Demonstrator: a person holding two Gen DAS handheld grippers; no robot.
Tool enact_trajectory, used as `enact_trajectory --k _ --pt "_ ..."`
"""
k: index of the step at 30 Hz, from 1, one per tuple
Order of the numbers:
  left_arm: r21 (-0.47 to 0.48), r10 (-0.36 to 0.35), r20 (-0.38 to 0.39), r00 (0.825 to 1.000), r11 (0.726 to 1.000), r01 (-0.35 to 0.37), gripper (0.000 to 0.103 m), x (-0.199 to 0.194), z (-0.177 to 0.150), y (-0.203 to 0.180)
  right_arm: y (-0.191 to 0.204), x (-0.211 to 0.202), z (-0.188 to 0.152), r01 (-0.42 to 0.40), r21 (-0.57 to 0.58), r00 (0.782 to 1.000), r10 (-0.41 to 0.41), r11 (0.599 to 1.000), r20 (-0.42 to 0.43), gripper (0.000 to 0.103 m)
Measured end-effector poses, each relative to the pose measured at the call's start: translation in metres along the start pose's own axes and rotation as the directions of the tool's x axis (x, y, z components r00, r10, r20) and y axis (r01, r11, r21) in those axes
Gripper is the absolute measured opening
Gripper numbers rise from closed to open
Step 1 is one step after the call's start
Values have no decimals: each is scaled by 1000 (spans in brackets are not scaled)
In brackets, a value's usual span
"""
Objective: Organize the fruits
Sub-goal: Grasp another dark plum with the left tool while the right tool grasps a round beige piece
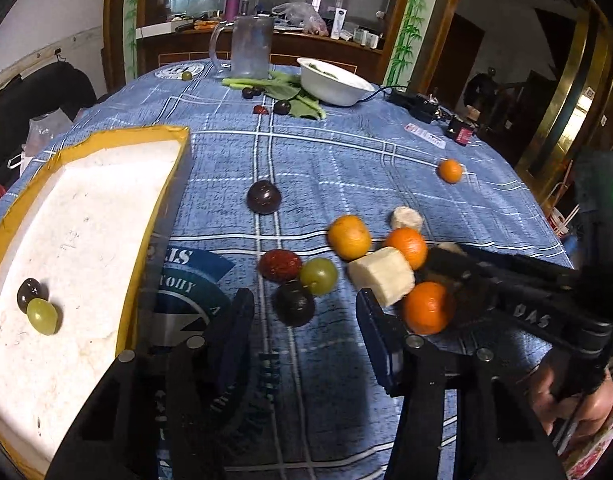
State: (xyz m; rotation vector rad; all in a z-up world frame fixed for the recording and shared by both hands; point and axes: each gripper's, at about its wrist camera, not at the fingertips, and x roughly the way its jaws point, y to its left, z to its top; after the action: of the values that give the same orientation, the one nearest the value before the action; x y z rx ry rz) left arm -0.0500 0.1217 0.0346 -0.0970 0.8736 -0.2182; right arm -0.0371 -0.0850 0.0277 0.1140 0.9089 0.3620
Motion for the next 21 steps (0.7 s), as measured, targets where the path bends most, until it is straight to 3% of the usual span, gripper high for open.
enact_trajectory --k 4,7,10,14,21 --pt "-10 -6 -12 1000 1000 6 34 1 0 6 -5 -6 1 13 13 1000 -13 1000 28 39" --pt "-64 -13 -5 1000 998 12 34 -2 15 16 -6 -10 1 29 10 999 -30 1000 45 39" --pt "-90 47 -46 998 995 -51 39 8 38 19 -6 -10 2 23 10 999 -23 1000 40 39" --pt "-79 99 -95 991 991 -106 39 44 63 18 -3 -8 0 12 1 1000 -12 1000 25 40" --pt "-14 177 -75 981 984 -178 39 71 81 12 1 1 -3 -6 -20 1000 5 1000 -17 40"
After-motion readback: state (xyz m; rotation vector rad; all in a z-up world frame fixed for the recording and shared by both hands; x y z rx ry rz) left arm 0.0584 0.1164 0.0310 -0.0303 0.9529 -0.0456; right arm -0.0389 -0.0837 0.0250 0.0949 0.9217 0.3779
